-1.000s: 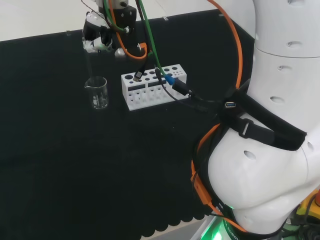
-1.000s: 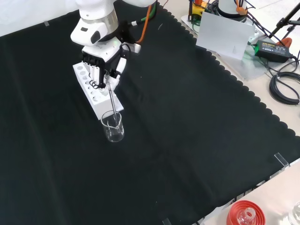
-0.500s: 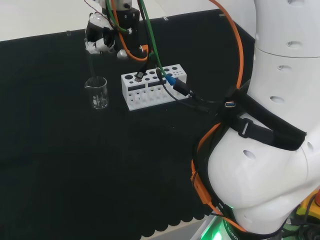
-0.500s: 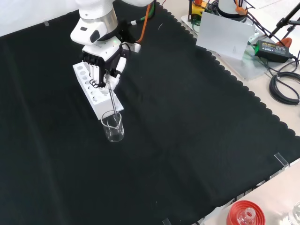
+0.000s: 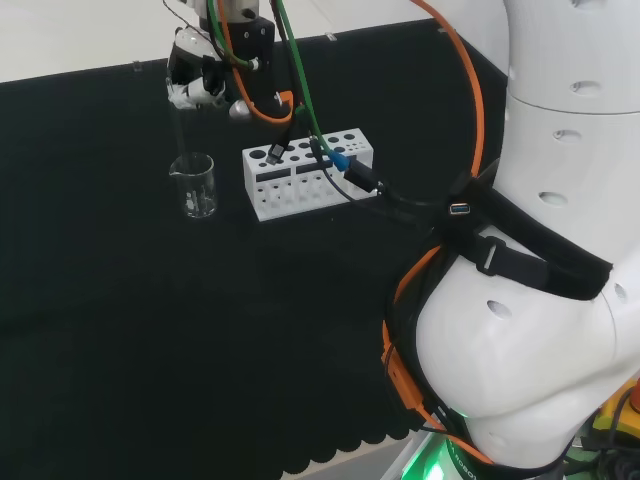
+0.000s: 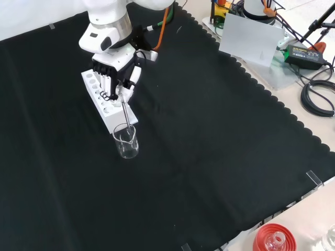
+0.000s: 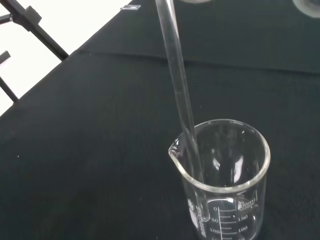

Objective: Put the glass rod back on the white test tube rack.

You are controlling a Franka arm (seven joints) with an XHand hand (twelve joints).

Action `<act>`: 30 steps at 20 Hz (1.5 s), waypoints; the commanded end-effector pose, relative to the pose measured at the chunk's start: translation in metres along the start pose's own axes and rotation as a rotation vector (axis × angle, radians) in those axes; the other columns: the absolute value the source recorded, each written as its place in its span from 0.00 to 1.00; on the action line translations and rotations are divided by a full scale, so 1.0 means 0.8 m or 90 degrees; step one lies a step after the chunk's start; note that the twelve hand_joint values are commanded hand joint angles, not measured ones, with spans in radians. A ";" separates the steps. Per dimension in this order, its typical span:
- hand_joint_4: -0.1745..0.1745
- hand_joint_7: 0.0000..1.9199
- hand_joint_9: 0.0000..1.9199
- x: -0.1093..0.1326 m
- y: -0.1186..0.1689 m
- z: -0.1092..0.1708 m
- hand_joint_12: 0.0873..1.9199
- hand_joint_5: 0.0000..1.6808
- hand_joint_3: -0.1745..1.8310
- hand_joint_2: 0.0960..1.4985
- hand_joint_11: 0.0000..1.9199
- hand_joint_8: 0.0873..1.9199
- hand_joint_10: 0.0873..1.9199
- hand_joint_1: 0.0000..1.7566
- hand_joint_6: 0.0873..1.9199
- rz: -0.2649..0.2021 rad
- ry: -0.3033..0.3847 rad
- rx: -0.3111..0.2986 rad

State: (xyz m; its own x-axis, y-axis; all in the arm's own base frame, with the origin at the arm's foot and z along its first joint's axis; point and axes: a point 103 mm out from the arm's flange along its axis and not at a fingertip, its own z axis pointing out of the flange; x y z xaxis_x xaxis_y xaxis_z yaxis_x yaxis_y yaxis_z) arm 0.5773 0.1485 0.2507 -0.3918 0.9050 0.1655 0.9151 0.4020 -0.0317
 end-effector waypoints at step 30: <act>0.00 0.67 0.94 -0.031 0.001 -0.099 0.30 0.74 0.00 0.70 0.87 0.27 0.14 0.75 0.26 0.037 -0.008 -0.049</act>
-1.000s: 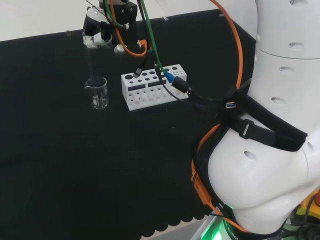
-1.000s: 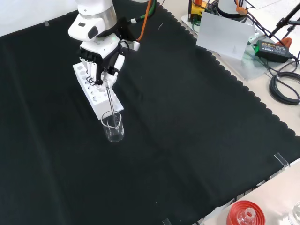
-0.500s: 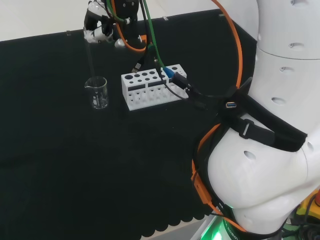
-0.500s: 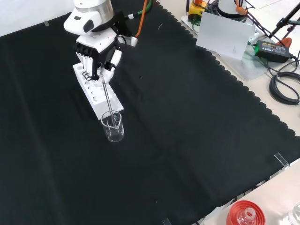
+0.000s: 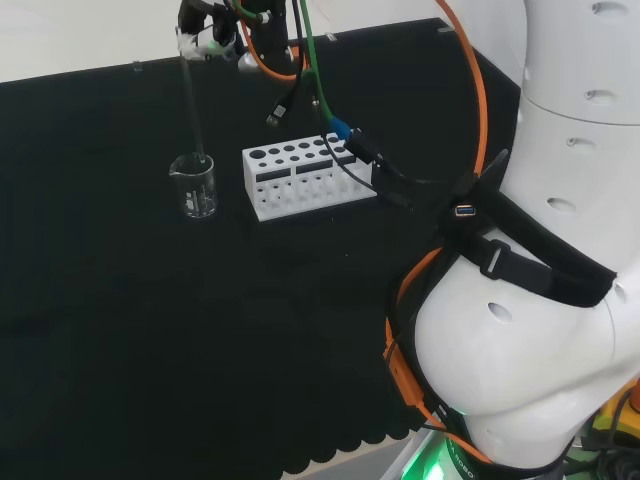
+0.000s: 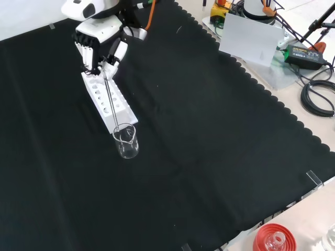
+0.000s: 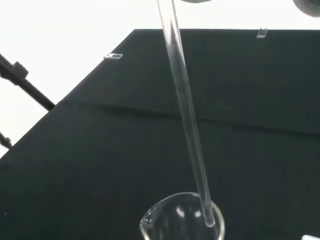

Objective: Put the glass rod back on the white test tube rack.

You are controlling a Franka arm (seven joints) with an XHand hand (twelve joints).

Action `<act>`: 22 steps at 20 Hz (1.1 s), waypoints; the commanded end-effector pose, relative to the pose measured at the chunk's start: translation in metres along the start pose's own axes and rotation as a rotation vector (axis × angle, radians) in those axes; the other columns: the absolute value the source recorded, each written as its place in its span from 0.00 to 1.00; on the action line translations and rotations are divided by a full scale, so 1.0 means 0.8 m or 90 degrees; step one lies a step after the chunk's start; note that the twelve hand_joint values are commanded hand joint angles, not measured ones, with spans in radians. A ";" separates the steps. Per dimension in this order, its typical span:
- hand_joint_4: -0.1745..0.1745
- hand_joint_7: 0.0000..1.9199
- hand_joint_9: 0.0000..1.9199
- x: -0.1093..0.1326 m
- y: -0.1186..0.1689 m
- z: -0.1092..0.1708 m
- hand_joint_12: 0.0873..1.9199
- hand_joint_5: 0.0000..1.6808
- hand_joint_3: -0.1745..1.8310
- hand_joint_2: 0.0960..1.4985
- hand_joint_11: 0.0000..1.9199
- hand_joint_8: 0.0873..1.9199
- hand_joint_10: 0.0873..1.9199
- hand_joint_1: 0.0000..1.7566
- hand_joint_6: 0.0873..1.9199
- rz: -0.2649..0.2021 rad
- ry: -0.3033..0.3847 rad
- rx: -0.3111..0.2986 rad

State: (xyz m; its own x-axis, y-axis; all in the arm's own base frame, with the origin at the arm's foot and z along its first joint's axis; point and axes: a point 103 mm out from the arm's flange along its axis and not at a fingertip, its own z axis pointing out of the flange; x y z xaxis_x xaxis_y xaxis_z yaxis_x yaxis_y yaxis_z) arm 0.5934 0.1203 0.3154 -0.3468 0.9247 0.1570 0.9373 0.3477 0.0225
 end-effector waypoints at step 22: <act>0.00 0.67 0.94 -0.055 -0.017 -0.056 0.30 0.74 0.00 0.70 0.87 0.27 0.14 0.75 0.26 0.058 -0.015 -0.039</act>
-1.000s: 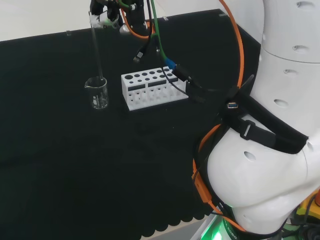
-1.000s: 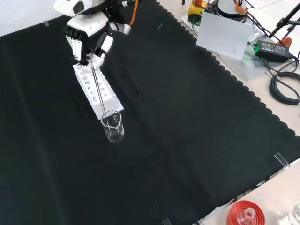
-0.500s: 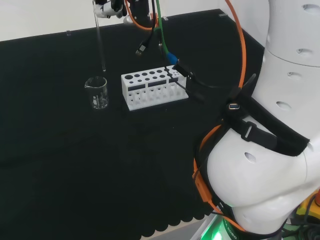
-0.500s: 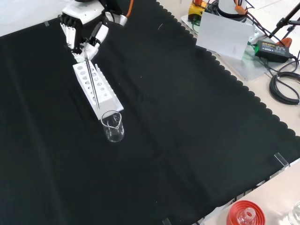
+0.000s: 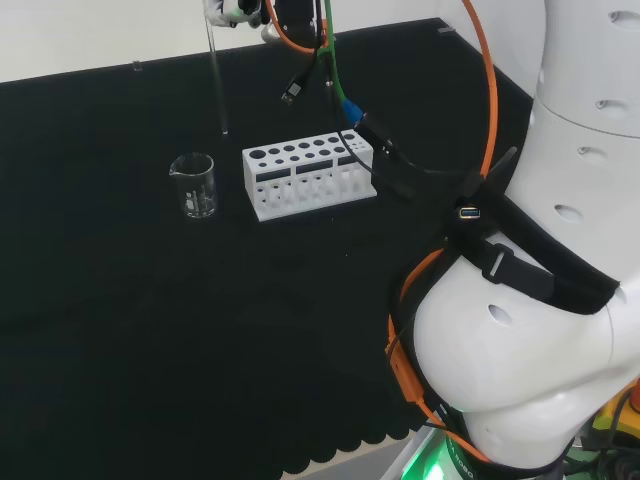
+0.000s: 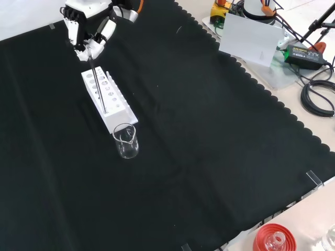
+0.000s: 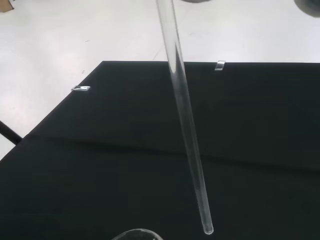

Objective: Put the glass rod back on the white test tube rack.

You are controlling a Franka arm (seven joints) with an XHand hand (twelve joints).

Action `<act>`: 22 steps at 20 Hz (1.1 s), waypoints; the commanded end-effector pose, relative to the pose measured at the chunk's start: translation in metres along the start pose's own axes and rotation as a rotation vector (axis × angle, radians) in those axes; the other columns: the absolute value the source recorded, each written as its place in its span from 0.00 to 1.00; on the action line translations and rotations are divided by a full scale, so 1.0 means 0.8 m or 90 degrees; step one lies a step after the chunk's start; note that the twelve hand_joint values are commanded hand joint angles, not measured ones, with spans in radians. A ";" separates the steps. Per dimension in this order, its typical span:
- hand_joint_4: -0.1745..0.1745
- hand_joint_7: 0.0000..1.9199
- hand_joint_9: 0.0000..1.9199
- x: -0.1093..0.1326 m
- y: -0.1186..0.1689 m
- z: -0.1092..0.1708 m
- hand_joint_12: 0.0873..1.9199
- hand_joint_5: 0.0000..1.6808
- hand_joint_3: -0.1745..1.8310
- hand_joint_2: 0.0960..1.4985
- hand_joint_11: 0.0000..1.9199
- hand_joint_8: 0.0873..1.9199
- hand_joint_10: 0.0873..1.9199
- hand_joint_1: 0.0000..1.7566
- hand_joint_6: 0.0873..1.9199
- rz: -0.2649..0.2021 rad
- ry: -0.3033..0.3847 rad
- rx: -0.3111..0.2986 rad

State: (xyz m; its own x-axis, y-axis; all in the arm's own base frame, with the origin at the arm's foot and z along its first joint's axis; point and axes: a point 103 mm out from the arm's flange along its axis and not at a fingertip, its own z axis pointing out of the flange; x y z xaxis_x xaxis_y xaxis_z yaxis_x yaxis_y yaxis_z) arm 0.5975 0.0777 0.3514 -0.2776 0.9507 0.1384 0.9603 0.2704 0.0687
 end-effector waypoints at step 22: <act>0.00 0.67 0.94 -0.055 -0.025 -0.007 0.30 0.74 0.00 0.70 0.87 0.27 0.14 0.75 0.26 0.054 -0.010 0.004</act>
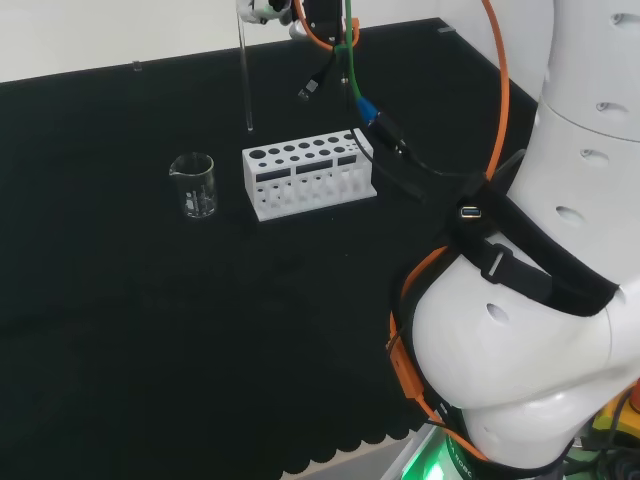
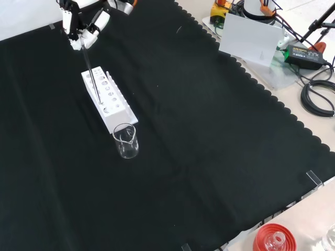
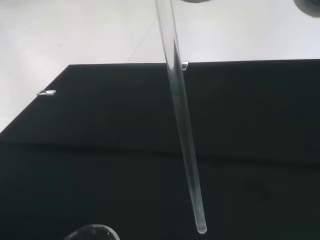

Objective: Put the glass rod back on the white test tube rack.

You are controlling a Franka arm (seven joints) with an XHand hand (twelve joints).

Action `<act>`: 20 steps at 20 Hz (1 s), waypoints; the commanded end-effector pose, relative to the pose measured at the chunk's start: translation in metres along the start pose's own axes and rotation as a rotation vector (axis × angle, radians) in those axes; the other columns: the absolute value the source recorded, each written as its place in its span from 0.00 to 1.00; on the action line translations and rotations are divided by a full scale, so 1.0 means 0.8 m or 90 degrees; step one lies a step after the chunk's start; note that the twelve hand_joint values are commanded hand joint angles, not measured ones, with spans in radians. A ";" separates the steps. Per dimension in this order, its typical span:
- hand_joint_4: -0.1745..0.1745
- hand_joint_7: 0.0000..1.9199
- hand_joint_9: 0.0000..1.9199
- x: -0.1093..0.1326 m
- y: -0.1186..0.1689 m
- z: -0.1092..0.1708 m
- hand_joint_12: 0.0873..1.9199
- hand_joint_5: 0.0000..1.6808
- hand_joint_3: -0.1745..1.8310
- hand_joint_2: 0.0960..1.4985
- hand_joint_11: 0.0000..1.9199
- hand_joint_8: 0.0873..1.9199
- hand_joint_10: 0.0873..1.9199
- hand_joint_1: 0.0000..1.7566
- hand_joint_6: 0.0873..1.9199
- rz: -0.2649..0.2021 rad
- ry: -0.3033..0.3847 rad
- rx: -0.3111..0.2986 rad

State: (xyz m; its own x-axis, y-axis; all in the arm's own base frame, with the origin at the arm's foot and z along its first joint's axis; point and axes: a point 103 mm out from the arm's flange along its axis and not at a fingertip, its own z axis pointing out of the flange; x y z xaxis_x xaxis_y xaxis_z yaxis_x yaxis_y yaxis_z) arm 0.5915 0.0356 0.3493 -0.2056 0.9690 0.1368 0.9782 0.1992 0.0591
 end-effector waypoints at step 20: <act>0.00 0.67 0.94 -0.006 -0.027 0.001 0.30 0.74 0.00 0.69 0.87 0.27 0.13 0.75 0.26 -0.014 -0.005 -0.007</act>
State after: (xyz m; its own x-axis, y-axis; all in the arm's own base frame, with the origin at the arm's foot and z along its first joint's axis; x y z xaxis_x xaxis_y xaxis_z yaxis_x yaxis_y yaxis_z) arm 0.5772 0.0272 0.3475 -0.2256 0.9656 0.1291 0.9733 0.2177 0.0731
